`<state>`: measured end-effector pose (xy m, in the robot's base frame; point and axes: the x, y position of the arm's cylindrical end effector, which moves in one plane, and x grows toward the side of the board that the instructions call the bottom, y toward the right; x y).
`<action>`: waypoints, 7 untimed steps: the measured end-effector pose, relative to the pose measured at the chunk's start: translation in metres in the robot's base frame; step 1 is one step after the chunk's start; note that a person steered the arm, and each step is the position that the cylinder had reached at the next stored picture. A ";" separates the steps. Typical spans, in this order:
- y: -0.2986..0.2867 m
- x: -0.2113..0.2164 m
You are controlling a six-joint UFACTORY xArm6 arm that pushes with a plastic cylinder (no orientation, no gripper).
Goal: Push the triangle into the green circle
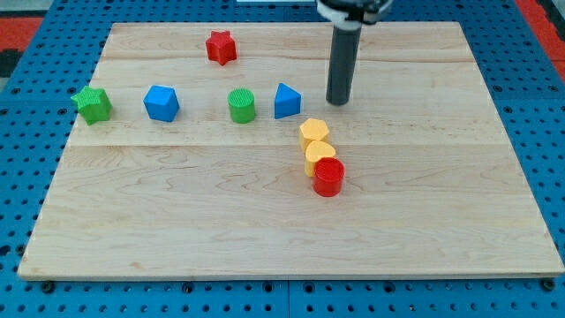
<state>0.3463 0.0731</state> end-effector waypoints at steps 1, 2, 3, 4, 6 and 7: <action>-0.032 -0.003; -0.041 0.017; -0.047 0.017; -0.071 0.017; -0.083 0.018; -0.060 0.019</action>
<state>0.3648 0.0127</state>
